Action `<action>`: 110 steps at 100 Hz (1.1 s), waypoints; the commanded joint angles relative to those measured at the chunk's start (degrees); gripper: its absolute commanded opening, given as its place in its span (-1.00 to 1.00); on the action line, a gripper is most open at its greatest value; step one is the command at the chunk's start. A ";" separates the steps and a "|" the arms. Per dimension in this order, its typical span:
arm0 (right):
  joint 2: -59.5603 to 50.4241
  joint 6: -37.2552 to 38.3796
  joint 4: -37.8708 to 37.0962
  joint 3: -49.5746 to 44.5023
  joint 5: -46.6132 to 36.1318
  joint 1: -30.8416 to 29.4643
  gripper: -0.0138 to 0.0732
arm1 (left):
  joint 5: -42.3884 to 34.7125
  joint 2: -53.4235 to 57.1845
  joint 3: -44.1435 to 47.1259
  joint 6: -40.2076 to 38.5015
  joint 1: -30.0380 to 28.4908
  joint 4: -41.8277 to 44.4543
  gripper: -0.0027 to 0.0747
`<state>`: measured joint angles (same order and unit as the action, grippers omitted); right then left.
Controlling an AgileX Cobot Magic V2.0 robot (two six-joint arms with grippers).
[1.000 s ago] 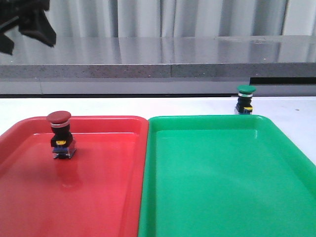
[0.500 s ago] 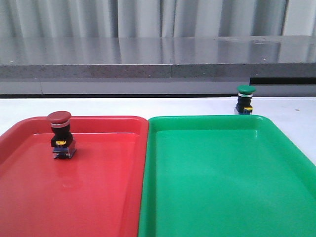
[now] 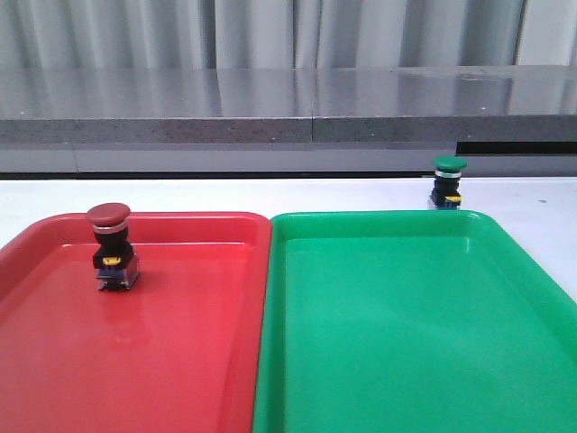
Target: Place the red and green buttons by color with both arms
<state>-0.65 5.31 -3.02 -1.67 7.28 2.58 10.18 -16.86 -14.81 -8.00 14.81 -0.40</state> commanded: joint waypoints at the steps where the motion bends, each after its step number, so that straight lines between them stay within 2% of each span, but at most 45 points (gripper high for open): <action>1: -1.07 0.10 -0.69 0.96 -5.11 -0.23 -0.84 | -4.02 0.29 -0.81 -0.36 -0.07 -0.53 0.43; 48: -1.07 0.10 -0.69 0.96 -5.11 -0.23 -0.84 | -4.02 0.29 -0.81 -0.36 -0.07 -0.53 0.39; 53: -1.07 0.10 -0.69 0.96 -5.11 -0.23 -0.84 | -4.02 0.29 -0.81 -0.36 -0.07 -0.53 0.30; 60: -1.07 0.10 -0.69 0.96 -5.11 -0.23 -0.84 | -4.02 0.29 -0.81 -0.36 -0.07 -0.53 0.08; 82: -1.07 0.10 -0.69 0.96 -5.11 -0.23 -0.84 | -4.02 0.29 -0.81 -0.36 -0.07 -0.53 -0.99; 110: -1.07 0.10 -0.69 0.96 -5.11 -0.23 -0.84 | -4.02 0.29 -0.81 -0.36 -0.07 -0.39 -0.98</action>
<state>-0.65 5.31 -3.02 -1.67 7.28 2.58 10.54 -16.16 -14.03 -8.10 14.81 -0.40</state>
